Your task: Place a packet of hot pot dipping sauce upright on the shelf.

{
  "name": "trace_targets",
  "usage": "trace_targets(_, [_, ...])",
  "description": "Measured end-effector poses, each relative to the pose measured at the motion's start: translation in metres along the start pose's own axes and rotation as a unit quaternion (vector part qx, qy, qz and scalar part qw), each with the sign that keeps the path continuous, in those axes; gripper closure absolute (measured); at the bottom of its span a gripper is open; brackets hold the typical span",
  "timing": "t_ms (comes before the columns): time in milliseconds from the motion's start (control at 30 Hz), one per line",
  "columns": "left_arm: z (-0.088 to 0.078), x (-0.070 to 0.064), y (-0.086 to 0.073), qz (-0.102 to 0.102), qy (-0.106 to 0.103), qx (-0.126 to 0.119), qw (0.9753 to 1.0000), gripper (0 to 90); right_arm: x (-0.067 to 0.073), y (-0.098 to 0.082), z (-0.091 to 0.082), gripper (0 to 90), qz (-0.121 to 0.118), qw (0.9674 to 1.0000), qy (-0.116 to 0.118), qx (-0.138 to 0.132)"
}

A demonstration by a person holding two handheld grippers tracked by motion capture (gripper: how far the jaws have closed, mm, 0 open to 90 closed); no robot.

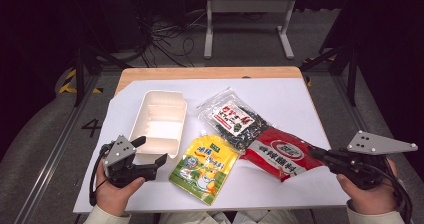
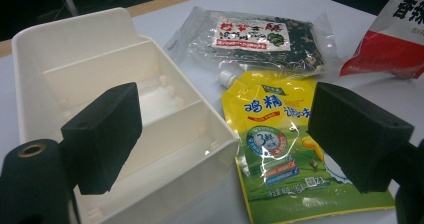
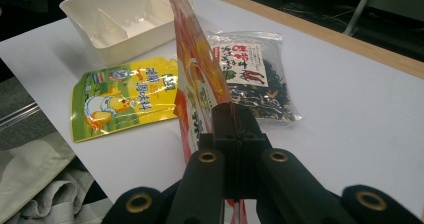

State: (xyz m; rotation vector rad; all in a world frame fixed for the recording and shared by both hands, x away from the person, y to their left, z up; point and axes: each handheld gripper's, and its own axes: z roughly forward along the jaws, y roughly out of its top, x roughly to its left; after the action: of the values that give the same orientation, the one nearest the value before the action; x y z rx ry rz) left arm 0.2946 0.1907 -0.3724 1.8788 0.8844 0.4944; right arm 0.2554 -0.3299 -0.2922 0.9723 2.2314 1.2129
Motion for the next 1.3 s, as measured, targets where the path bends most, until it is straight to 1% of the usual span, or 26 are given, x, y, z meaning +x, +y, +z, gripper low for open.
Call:
trace_targets(33, [0.001,-0.001,0.002,0.005,0.000,0.002,1.0000,14.8,0.000,0.002,-0.001,89.9,-0.002,1.0000,-0.001,0.001])
trace_targets(167, [0.005,-0.005,0.004,0.010,-0.006,0.004,0.9999,14.8,0.001,0.007,-0.003,89.9,-0.008,1.0000,-0.005,0.000])
trace_targets(400, [0.013,-0.015,0.011,0.022,-0.019,0.005,0.9996,14.2,0.002,0.017,-0.003,90.0,-0.017,0.9998,-0.002,-0.004])
trace_targets(600, [0.024,-0.026,0.019,0.039,-0.035,0.012,0.9986,14.2,0.004,0.024,0.002,89.9,-0.022,0.9997,0.003,-0.004])
trace_targets(700, [0.030,-0.032,0.024,0.044,-0.046,0.011,0.9979,14.4,0.005,0.028,0.004,89.9,-0.025,0.9996,0.007,-0.006])
trace_targets(933, [0.041,-0.040,0.032,0.057,-0.057,0.009,0.9967,14.5,0.009,0.035,0.009,89.9,-0.032,0.9994,0.013,-0.008])
trace_targets(1133, [0.054,-0.050,0.038,0.072,-0.078,0.002,0.9944,15.1,0.010,0.039,0.014,89.9,-0.034,0.9991,0.022,-0.009])
trace_targets(1200, [0.060,-0.053,0.040,0.074,-0.088,0.002,0.9934,15.1,0.011,0.041,0.017,89.9,-0.036,0.9990,0.026,-0.009])
trace_targets(1267, [0.065,-0.055,0.040,0.072,-0.094,0.003,0.9930,14.9,0.013,0.043,0.018,89.9,-0.037,0.9988,0.030,-0.009])
trace_targets(1300, [0.068,-0.056,0.041,0.075,-0.096,0.002,0.9925,14.9,0.013,0.043,0.019,89.9,-0.038,0.9988,0.031,-0.009])
